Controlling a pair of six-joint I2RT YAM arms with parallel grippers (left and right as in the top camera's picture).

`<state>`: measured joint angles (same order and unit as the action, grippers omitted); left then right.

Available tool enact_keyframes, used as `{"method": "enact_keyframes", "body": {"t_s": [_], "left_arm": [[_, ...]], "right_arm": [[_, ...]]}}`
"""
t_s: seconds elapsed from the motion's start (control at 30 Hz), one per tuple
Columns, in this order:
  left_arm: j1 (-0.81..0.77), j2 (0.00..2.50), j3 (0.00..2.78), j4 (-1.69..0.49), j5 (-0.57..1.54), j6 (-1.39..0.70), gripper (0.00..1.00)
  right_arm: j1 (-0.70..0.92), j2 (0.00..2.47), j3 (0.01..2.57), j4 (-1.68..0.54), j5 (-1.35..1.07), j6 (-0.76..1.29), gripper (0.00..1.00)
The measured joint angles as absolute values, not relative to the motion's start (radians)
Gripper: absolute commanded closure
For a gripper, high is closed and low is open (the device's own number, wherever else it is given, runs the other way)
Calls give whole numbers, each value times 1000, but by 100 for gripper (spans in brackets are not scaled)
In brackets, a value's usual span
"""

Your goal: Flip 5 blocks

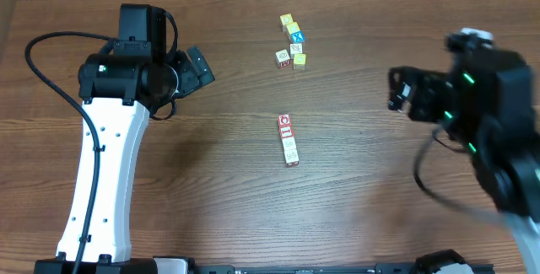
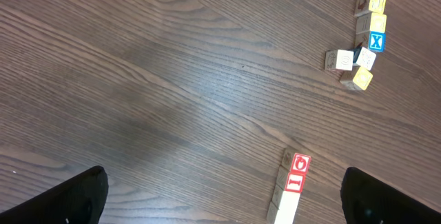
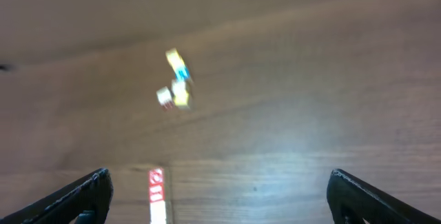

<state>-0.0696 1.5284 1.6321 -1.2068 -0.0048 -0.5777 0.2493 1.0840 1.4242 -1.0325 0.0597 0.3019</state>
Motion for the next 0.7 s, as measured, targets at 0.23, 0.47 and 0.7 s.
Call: {"method": "enact_keyframes", "body": {"t_s": [0.23, 0.47, 0.7], "left_arm": [[-70, 1528, 1632, -1208, -5, -578, 0], [-70, 1528, 1632, -1208, -5, -578, 0], [-70, 1528, 1632, -1208, -5, -578, 0]], "right_arm": [[249, 871, 1424, -1028, 71, 278, 0], [249, 679, 1404, -1010, 83, 233, 0], [249, 514, 1306, -1003, 90, 224, 0]]}}
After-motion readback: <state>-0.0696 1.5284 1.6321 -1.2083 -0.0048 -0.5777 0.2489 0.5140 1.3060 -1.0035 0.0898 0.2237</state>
